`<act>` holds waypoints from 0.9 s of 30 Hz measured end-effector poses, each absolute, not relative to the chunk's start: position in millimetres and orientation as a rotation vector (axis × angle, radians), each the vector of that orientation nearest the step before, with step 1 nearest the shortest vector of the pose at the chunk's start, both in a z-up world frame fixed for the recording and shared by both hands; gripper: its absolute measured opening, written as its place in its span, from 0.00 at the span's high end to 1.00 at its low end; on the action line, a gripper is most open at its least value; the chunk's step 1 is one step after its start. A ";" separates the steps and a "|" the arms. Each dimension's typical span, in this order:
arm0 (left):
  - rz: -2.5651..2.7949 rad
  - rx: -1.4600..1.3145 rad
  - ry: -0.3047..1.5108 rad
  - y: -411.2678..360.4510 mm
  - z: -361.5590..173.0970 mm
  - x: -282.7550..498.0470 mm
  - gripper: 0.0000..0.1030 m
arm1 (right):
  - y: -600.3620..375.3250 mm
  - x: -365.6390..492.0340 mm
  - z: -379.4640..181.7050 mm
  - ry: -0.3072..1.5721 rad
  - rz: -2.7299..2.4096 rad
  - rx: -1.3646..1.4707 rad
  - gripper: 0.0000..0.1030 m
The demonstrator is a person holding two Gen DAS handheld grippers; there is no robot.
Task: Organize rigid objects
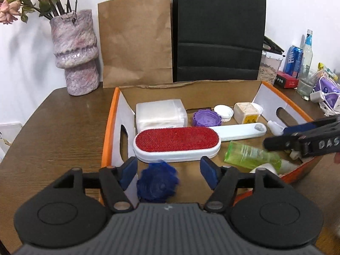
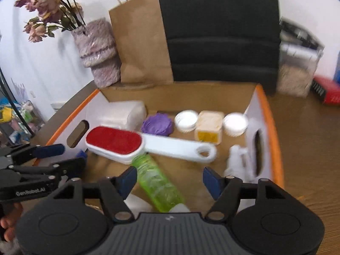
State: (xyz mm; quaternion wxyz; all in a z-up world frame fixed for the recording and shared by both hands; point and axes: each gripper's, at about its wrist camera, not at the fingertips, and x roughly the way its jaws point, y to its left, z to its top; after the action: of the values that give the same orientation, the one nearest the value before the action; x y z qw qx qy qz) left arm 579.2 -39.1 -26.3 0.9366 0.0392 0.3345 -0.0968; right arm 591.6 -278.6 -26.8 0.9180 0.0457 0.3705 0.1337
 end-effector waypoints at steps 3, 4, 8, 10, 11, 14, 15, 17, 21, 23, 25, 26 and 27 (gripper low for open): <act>-0.201 0.081 0.663 -39.0 -10.3 567.3 0.27 | -287.1 575.5 -3.3 0.714 0.256 0.081 0.29; -0.200 0.080 0.654 -38.7 -4.0 562.2 0.26 | -288.3 566.8 5.6 0.697 0.250 0.065 0.29; -0.191 0.066 0.608 -36.7 20.4 535.4 0.24 | -288.0 533.3 29.6 0.644 0.222 -0.008 0.27; -0.170 0.053 0.571 -34.5 31.1 518.8 0.24 | -288.8 515.2 39.1 0.614 0.208 -0.022 0.24; -0.146 0.046 0.543 -32.8 36.7 508.8 0.24 | -289.9 504.6 43.3 0.598 0.199 -0.026 0.23; -0.095 0.042 0.447 -29.5 52.4 475.6 0.22 | -292.5 471.6 52.1 0.539 0.182 -0.037 0.23; -0.076 0.038 0.409 -28.3 56.9 462.0 0.21 | -292.6 461.6 53.4 0.520 0.175 -0.036 0.21; -0.057 0.030 0.352 -25.3 63.4 438.1 0.18 | -294.2 437.7 54.7 0.478 0.146 -0.024 0.19; -0.047 -0.006 0.284 -18.7 64.2 391.8 0.17 | -291.4 386.9 48.0 0.379 0.088 -0.028 0.18; -0.052 -0.021 0.250 -16.2 61.0 368.3 0.11 | -290.5 359.5 41.7 0.325 0.073 -0.028 0.17; -0.080 -0.009 0.218 -15.9 56.8 346.9 0.07 | -289.8 335.8 35.4 0.279 0.066 -0.016 0.16; -0.087 0.001 0.197 -16.8 55.2 336.0 0.07 | -289.0 324.6 33.0 0.262 0.067 -0.011 0.15; -0.085 0.014 0.182 -18.7 53.4 326.7 0.07 | -288.3 313.1 30.0 0.246 0.065 -0.008 0.15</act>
State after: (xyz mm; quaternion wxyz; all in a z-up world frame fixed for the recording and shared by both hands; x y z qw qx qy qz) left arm 326.7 -18.7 53.4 0.9949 0.0069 0.0910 -0.0425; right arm 313.1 -288.3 30.0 0.9919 -0.0040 0.1229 0.0325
